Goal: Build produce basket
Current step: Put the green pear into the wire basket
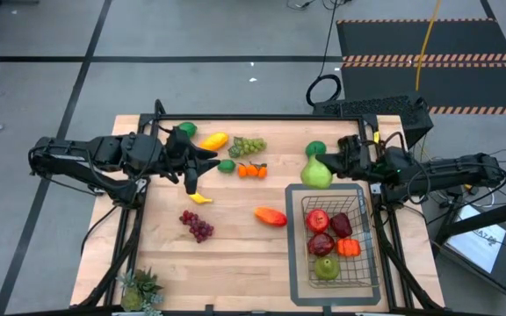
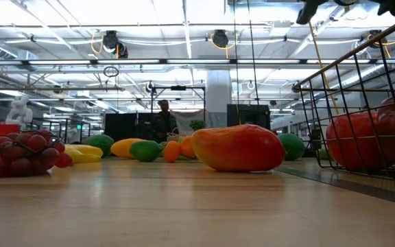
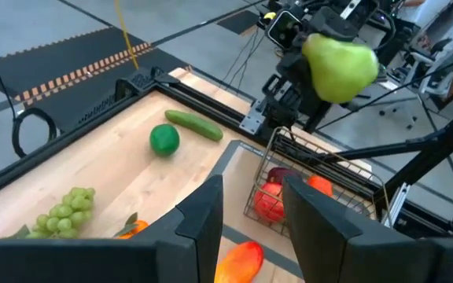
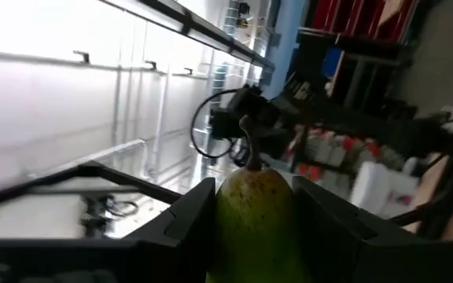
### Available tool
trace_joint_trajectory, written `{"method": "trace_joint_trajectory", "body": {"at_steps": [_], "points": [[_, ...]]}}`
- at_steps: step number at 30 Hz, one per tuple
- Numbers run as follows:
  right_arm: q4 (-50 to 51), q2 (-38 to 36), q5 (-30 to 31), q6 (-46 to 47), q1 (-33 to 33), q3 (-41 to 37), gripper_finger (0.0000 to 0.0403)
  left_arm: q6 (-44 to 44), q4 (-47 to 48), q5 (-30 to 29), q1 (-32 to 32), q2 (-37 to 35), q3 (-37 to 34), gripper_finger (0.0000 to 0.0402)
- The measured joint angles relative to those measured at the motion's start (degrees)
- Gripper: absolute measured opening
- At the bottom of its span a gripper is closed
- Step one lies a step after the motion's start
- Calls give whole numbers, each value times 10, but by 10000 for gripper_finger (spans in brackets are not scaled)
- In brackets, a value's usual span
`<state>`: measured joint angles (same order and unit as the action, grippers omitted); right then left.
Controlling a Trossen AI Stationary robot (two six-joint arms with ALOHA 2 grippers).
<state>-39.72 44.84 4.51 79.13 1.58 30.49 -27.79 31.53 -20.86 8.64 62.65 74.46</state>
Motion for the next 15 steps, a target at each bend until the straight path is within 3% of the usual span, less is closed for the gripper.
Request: {"method": "trace_joint_trajectory", "body": {"at_steps": [6,15], "points": [[0,0,-33,-143,-2,-5,151,8,0,0,0,0,0,131],[0,-1,-48,-483,-2,-5,151,22,0,-17,0,0,0,131]]}}
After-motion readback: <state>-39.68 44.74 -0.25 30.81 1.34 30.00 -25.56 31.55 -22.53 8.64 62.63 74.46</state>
